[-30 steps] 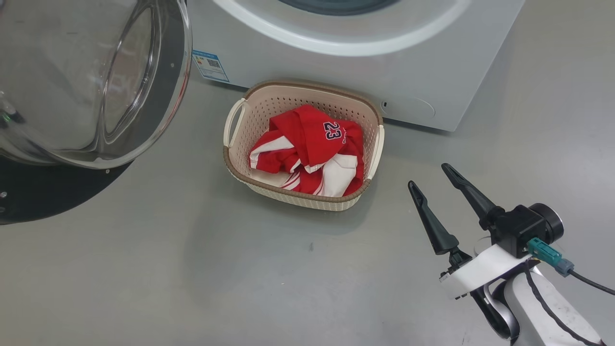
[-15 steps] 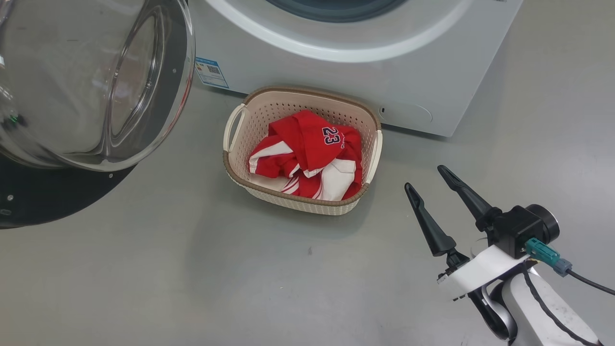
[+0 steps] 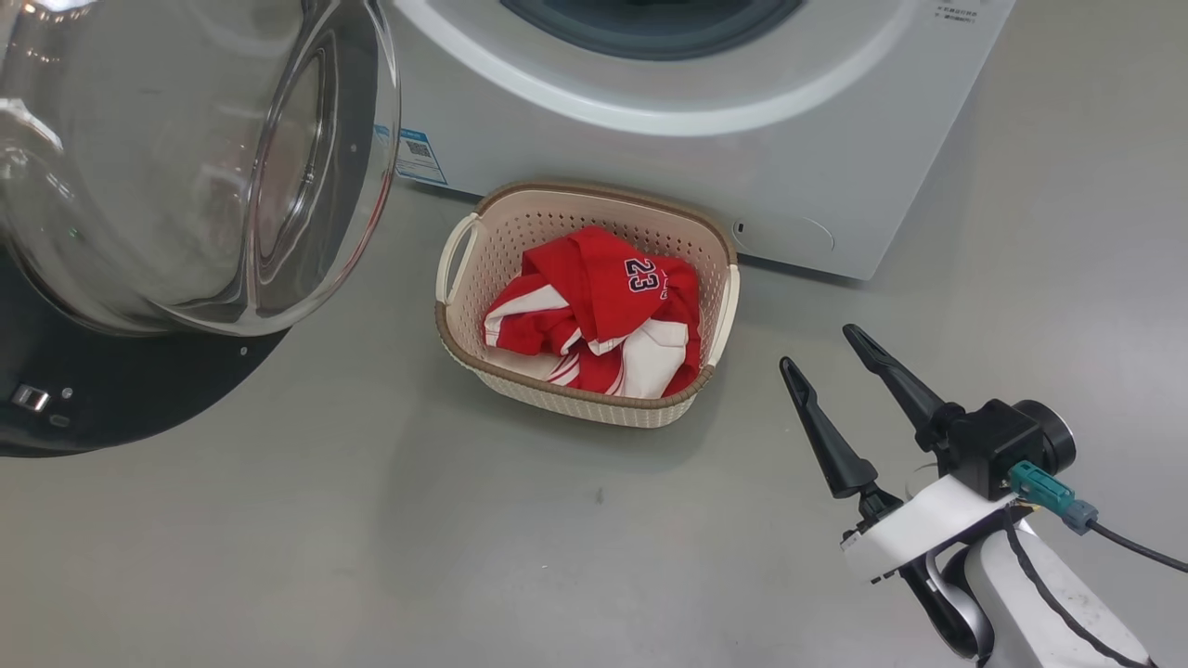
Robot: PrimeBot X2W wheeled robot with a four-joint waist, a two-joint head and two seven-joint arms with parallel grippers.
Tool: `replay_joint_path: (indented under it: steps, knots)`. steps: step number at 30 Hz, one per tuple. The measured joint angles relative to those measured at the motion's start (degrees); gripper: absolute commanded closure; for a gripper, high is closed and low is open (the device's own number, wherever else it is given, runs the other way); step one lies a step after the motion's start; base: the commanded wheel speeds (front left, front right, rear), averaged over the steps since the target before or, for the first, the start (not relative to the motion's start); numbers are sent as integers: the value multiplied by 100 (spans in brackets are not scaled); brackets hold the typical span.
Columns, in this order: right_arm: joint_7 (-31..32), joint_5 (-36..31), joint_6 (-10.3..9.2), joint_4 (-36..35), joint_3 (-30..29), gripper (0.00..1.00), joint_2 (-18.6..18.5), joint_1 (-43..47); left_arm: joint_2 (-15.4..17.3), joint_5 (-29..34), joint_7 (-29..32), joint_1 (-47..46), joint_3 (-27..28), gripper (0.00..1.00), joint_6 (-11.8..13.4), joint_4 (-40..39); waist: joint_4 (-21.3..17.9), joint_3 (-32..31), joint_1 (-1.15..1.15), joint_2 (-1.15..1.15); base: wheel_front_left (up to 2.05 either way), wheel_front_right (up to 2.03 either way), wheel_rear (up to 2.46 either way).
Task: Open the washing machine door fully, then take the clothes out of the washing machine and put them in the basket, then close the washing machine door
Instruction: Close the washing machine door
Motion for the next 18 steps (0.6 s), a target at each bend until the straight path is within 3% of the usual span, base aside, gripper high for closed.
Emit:
replay_joint_path:
  steps: [18]
  knots:
    - [-7, 8, 0, 80, 4, 0, 160, 7, -347, -85, 981, 397, -264, 100, -68, -365, 24, -220, 0, 0, 0, 0, 0]
